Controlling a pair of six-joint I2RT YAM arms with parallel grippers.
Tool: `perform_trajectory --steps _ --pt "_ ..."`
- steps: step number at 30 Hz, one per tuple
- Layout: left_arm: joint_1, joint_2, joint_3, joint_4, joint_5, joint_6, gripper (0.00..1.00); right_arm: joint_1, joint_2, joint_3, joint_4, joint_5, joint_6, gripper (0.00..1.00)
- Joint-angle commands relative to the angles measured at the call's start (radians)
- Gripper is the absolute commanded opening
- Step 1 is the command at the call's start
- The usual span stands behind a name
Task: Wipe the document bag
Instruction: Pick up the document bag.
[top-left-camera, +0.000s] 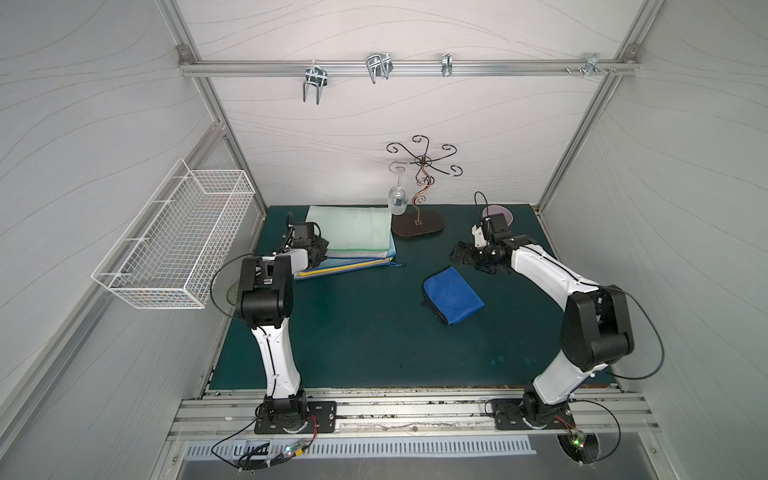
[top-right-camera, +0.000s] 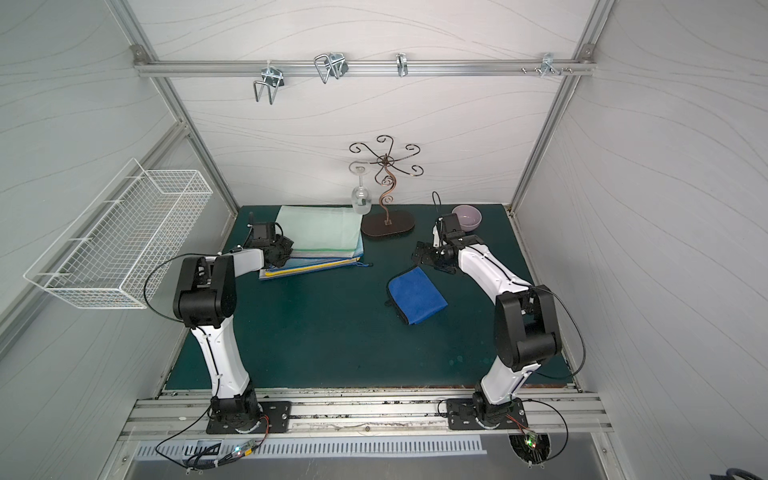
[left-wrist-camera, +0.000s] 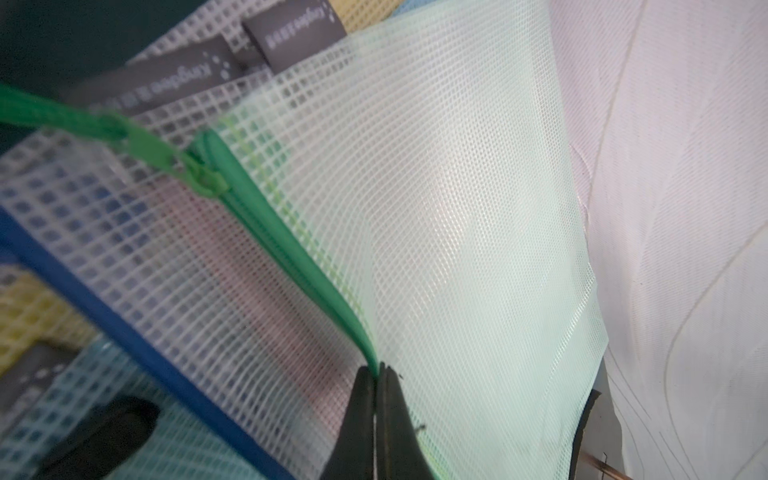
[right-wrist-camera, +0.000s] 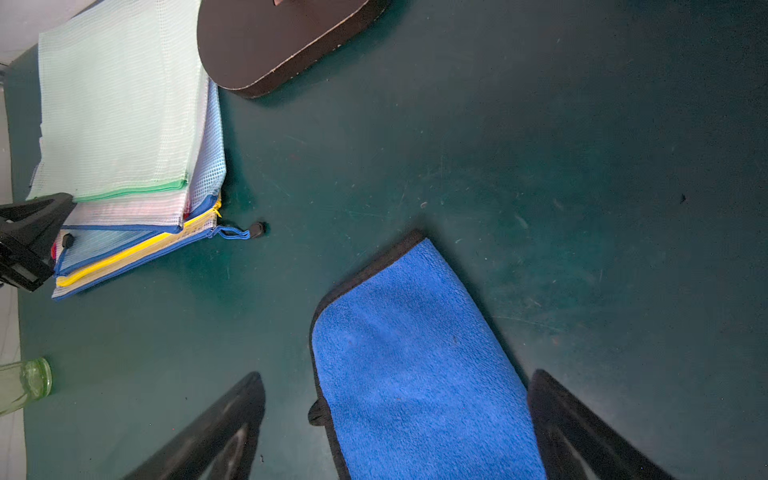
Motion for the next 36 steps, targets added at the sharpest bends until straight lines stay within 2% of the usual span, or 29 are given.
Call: perform_trajectory --steps 1,10,16,24,32,36 --pt "0.001 -0.077 -0.015 0.058 0.022 -0.006 0.0 0.013 0.015 0.027 -0.016 -0.02 -0.014 0.99" --pt "0.003 -0.248 -0.127 0.034 0.033 -0.033 0.0 0.033 0.012 0.036 -0.042 -0.041 -0.016 0.99" --pt "-0.025 -0.476 -0.283 -0.063 0.025 -0.054 0.0 0.076 0.027 0.061 -0.129 -0.058 -0.022 0.99" --pt "-0.217 -0.79 -0.519 -0.203 -0.092 -0.169 0.0 0.118 0.024 0.009 -0.211 0.005 -0.033 0.99" --pt "-0.413 -0.964 -0.661 -0.321 -0.17 -0.288 0.0 0.121 0.041 -0.015 -0.235 0.062 -0.018 0.99" --pt "-0.453 -1.008 -0.704 -0.378 -0.187 -0.301 0.0 0.126 0.084 0.001 -0.251 0.087 -0.015 0.99"
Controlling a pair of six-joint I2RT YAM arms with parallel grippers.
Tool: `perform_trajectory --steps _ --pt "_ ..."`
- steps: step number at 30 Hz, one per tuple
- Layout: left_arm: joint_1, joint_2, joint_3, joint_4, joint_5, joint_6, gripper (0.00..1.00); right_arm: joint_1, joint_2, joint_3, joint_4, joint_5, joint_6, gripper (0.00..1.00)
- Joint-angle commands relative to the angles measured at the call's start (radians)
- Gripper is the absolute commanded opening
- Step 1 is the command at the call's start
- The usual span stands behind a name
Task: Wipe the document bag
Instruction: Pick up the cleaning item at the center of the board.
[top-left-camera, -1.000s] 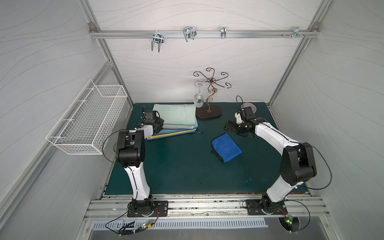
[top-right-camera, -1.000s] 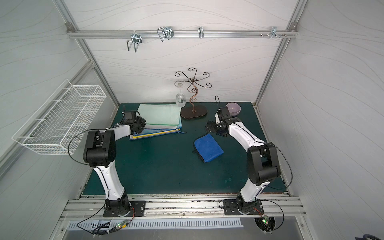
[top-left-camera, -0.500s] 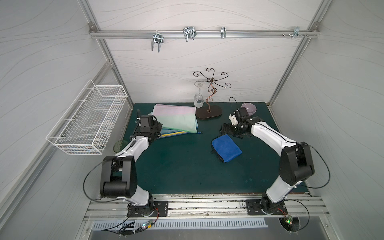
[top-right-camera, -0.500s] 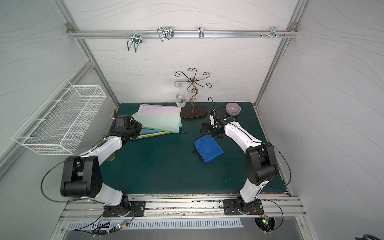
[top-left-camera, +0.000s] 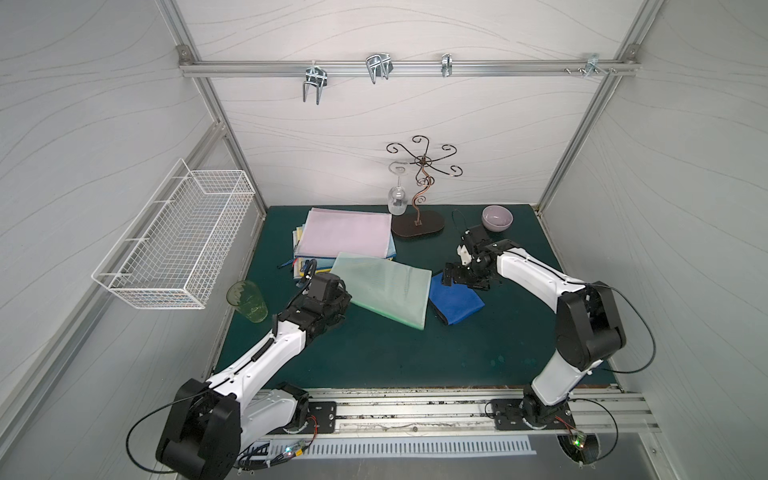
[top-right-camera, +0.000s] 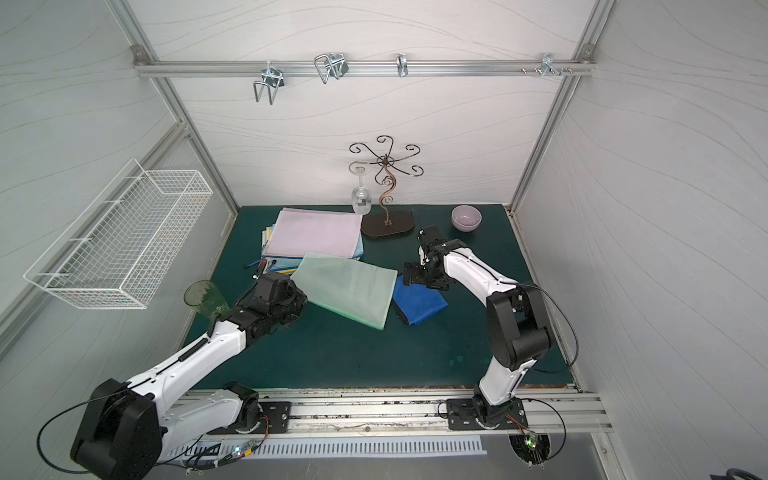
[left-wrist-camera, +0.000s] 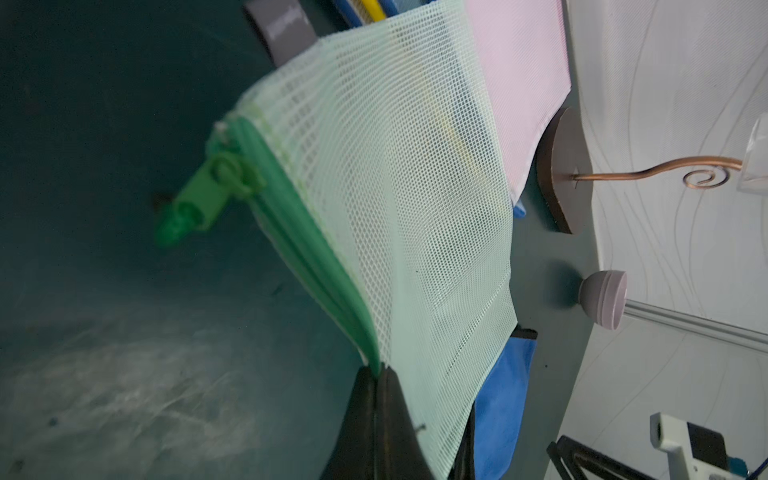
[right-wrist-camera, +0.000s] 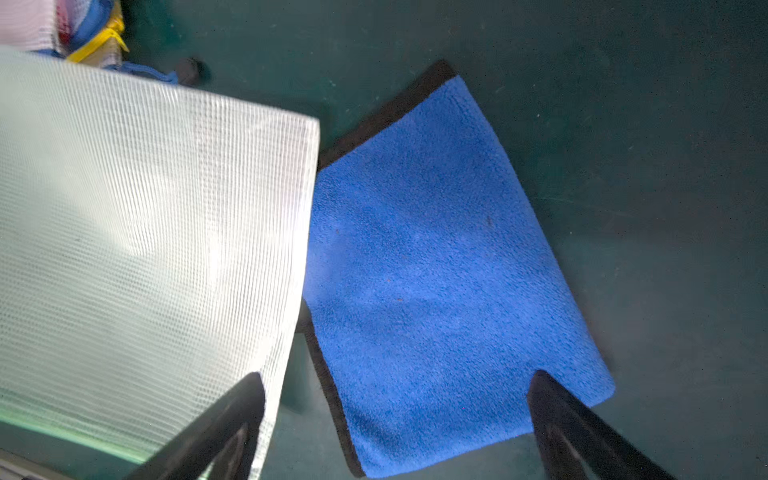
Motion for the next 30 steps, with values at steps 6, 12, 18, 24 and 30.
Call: perform_trajectory --steps 6,12,18,24,30 --pt "-0.016 -0.058 -0.091 -0.057 -0.045 -0.047 0.0 0.047 0.121 0.044 -0.067 0.054 -0.003 0.99" --pt "-0.019 -0.082 -0.177 -0.035 -0.005 -0.096 0.0 0.075 0.197 0.094 -0.111 0.095 -0.008 0.99" --pt "-0.048 -0.222 -0.277 -0.098 -0.011 -0.171 0.0 0.085 0.23 0.071 -0.123 0.157 0.019 0.99" --pt "-0.082 -0.306 -0.311 -0.138 -0.021 -0.178 0.0 0.087 0.233 0.005 -0.075 0.119 0.043 0.96" --pt "-0.119 -0.244 -0.307 -0.07 0.009 -0.173 0.0 0.046 0.255 -0.039 -0.031 0.081 0.056 0.75"
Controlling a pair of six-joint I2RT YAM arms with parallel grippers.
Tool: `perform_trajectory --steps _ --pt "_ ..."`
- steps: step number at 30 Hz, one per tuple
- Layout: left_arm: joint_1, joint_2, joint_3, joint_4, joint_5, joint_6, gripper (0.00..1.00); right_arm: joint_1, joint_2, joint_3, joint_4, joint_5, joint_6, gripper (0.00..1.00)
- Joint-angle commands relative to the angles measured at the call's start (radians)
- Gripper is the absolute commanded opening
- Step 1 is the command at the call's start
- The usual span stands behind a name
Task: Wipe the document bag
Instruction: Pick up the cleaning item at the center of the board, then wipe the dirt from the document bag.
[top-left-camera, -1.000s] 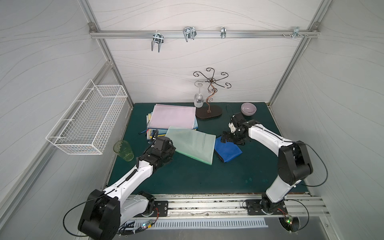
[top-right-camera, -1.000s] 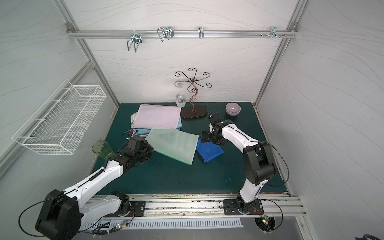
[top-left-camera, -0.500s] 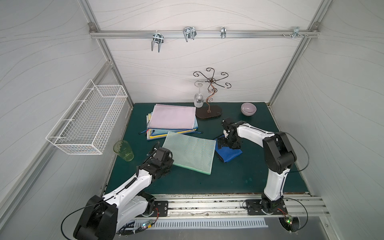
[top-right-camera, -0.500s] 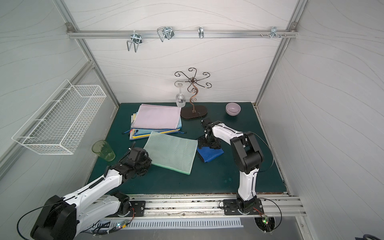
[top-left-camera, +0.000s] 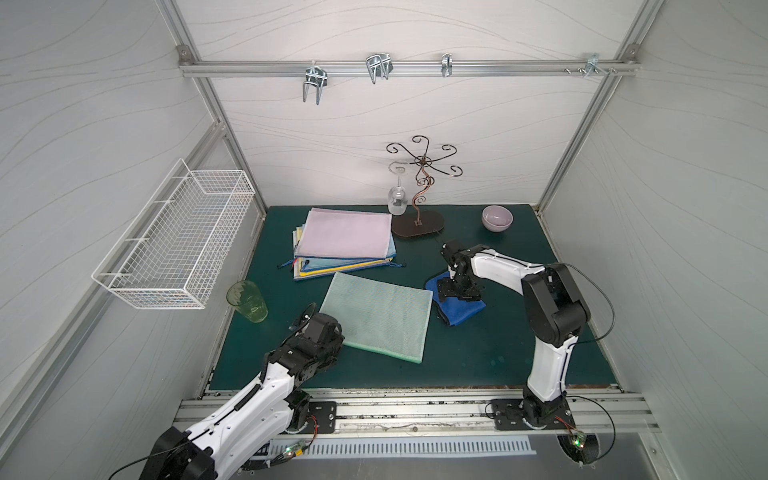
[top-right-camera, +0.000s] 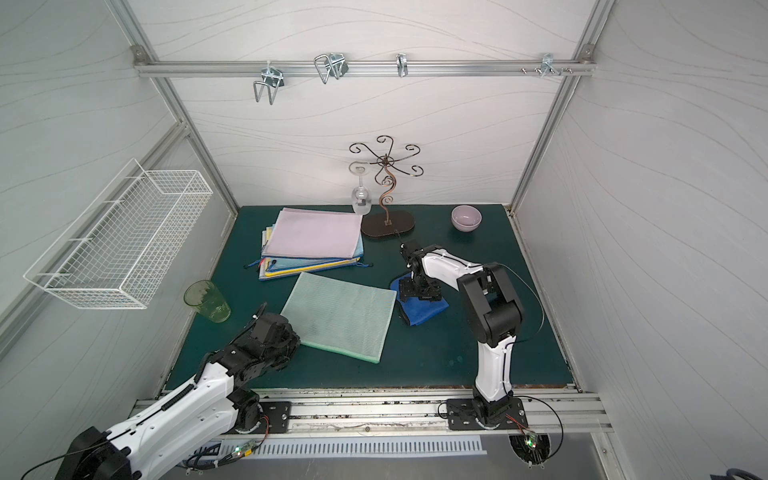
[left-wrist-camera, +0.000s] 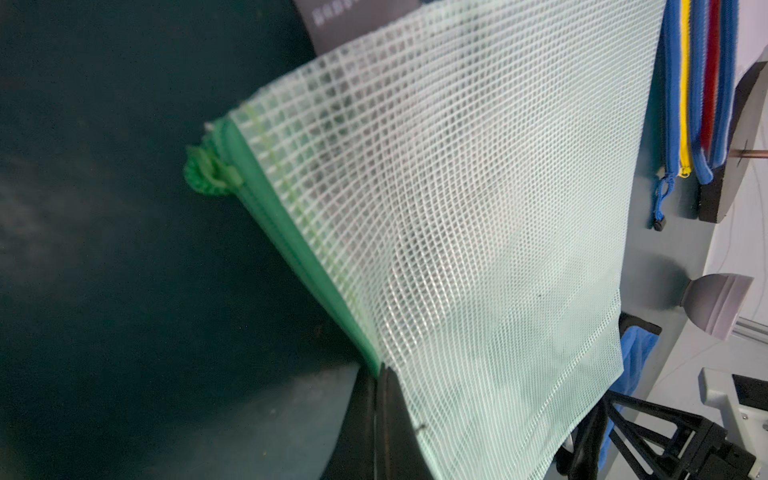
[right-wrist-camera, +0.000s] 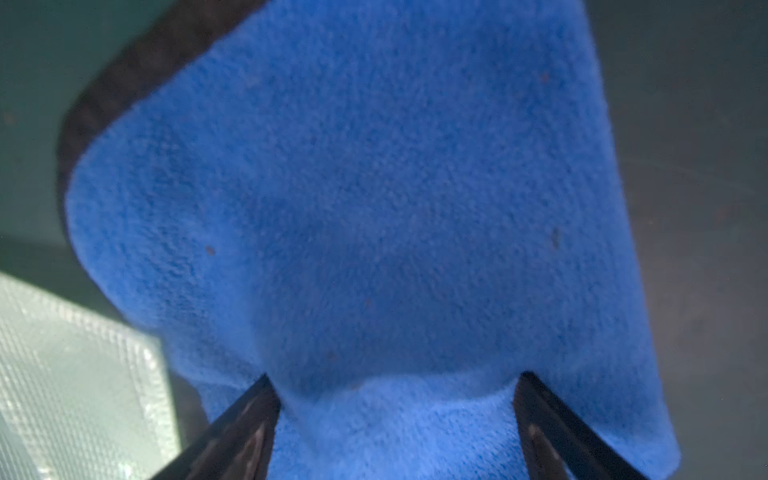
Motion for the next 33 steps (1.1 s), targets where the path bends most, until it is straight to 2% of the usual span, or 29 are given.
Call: perform_trajectory --steps 1,2,8,13,17,21,25,29,33 --pt "-0.033 0.045 0.017 0.054 0.024 -0.016 0.0 -0.039 0.052 -0.079 0.021 -0.065 0.027 0.67" --pt "-0.038 0.066 0.023 0.065 0.032 -0.01 0.0 -0.052 0.049 -0.09 0.03 -0.072 0.028 0.6" --pt "-0.04 0.236 0.082 0.132 0.133 0.102 0.0 -0.098 -0.005 -0.116 0.048 -0.102 0.019 0.0" --pt "-0.04 0.259 0.084 0.13 0.148 0.141 0.0 -0.089 -0.148 -0.092 0.007 -0.018 0.013 0.0" --pt "-0.04 0.257 0.109 0.1 0.153 0.199 0.0 -0.003 -0.29 -0.034 -0.064 0.115 0.002 0.0" --pt "-0.039 0.258 0.133 0.068 0.157 0.26 0.0 0.055 -0.364 0.009 -0.095 0.143 0.015 0.0" --pt "-0.043 0.252 0.144 0.052 0.159 0.296 0.0 0.116 -0.332 0.088 -0.084 -0.024 -0.028 0.0" --pt "-0.045 0.256 0.146 0.056 0.154 0.307 0.0 0.211 -0.199 0.167 -0.016 -0.31 -0.032 0.0" --pt "-0.048 0.27 0.151 0.064 0.145 0.312 0.0 0.32 -0.042 0.245 0.069 -0.481 -0.029 0.0"
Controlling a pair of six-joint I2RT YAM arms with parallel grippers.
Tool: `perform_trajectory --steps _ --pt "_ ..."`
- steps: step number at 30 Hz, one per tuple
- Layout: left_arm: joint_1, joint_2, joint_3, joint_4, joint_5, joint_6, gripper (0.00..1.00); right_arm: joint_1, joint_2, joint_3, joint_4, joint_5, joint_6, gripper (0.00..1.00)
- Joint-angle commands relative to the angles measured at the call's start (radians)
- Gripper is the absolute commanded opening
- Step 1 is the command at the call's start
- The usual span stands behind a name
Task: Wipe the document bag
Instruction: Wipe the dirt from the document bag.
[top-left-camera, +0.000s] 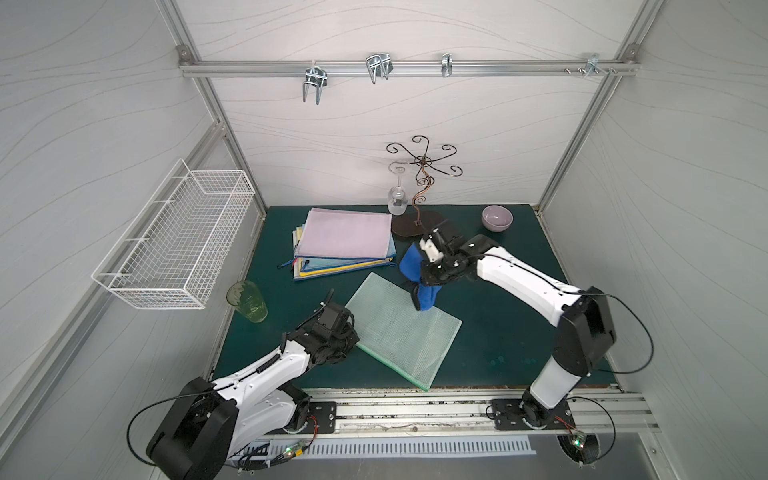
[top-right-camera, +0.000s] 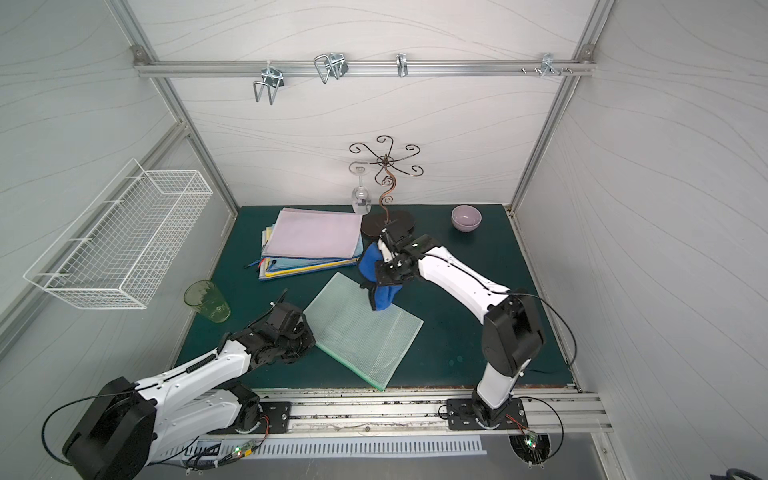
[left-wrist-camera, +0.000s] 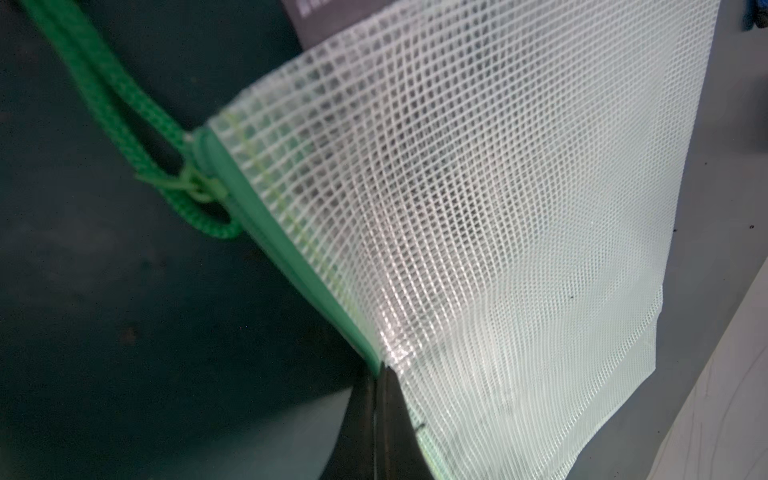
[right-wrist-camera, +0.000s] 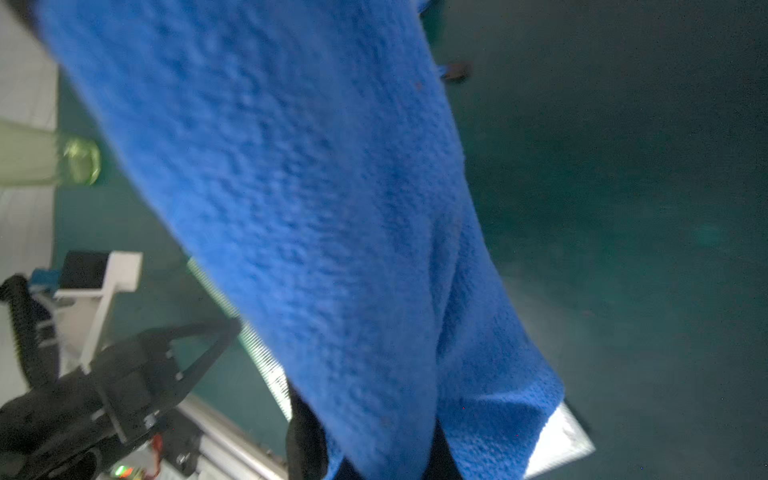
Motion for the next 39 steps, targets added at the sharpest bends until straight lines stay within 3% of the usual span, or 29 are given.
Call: perform_trajectory --steps 1,7,12,16,19,22,26,32,37,39 --pt "-0.008 0.015 0.039 -0.006 -0.01 0.019 0.0 0.09 0.129 0.065 0.065 -0.255 -0.007 0.0" --pt "-0.012 0.016 0.044 0.005 -0.023 0.01 0.0 0.134 0.283 0.037 0.152 -0.326 0.117 0.0" --pt "-0.012 -0.002 0.038 0.007 -0.037 -0.001 0.0 0.035 0.301 -0.061 0.02 -0.063 0.122 0.0" --pt "-0.012 -0.014 0.03 0.008 -0.039 -0.004 0.0 -0.104 0.159 -0.166 -0.062 0.211 0.109 0.0" --pt "-0.011 -0.02 0.03 0.011 -0.034 0.005 0.0 -0.142 0.03 -0.17 -0.091 0.324 0.059 0.0" --pt "-0.011 -0.012 0.031 0.021 -0.03 0.01 0.0 -0.089 0.016 -0.093 -0.073 0.2 0.007 0.0" --pt "-0.012 0.016 0.04 0.035 -0.021 0.017 0.0 0.043 0.151 0.071 -0.007 -0.084 -0.014 0.0" --pt "-0.012 0.024 0.054 0.027 -0.022 0.022 0.0 0.126 0.383 0.194 0.104 -0.335 0.054 0.0" --pt "-0.011 0.028 0.055 0.032 -0.022 0.022 0.0 0.095 0.446 0.138 0.163 -0.398 0.09 0.0" --pt "-0.012 0.036 0.052 0.046 -0.019 0.019 0.0 0.063 0.434 0.124 0.08 -0.248 0.061 0.0"
